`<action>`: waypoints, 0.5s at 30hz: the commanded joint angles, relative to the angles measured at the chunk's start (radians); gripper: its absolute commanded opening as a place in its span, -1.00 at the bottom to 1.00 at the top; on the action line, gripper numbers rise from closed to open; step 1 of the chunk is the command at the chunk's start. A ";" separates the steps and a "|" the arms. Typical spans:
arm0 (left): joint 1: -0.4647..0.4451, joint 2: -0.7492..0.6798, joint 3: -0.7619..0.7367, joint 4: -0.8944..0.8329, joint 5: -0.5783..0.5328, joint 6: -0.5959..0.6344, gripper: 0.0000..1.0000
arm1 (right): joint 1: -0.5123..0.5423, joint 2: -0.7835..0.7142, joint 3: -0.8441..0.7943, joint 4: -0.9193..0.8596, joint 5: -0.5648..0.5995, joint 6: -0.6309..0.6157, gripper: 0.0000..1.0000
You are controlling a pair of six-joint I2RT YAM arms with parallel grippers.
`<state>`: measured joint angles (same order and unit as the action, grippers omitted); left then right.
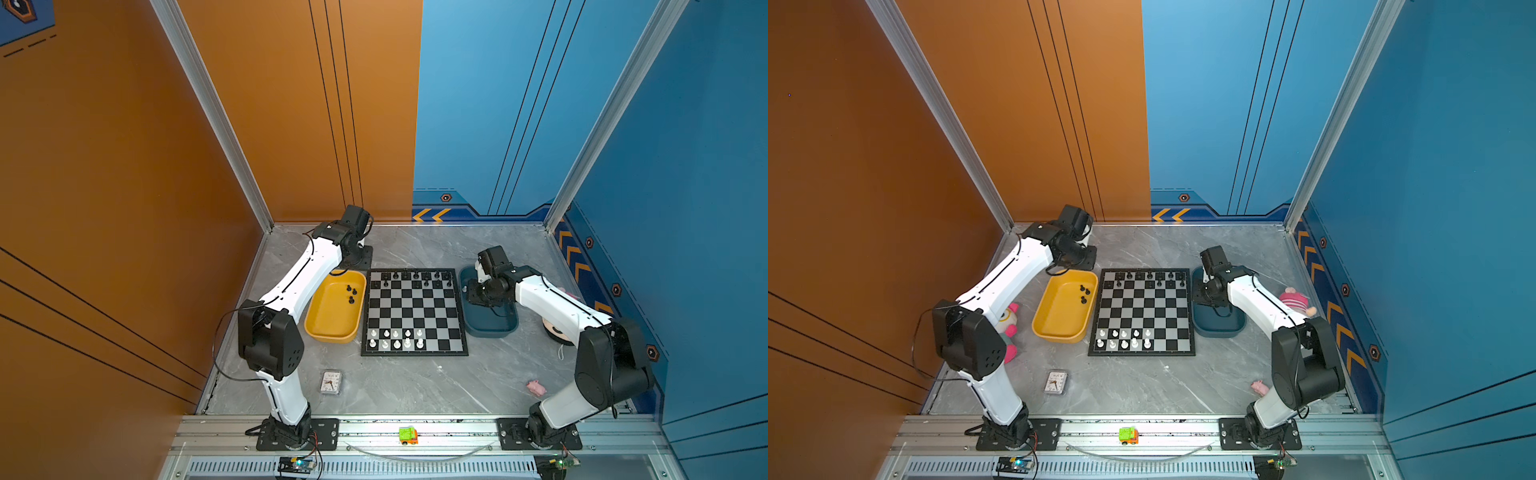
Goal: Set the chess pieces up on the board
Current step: 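Move the left gripper back over the yellow tray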
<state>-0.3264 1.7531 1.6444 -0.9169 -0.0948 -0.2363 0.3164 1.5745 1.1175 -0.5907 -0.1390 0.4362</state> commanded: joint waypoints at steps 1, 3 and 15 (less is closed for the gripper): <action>0.042 -0.063 -0.097 0.081 0.023 -0.039 -0.28 | 0.012 -0.009 0.020 -0.026 0.004 0.016 -0.40; 0.066 -0.081 -0.152 0.100 0.038 -0.050 -0.30 | 0.017 0.000 0.036 -0.036 0.007 0.015 -0.40; 0.112 -0.071 -0.340 0.201 0.123 -0.063 -0.37 | 0.049 0.033 0.071 -0.060 0.030 0.018 -0.40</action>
<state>-0.2169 1.6646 1.3155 -0.7578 -0.0196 -0.2863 0.3561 1.5955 1.1687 -0.6106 -0.1341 0.4397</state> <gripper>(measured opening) 0.316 0.301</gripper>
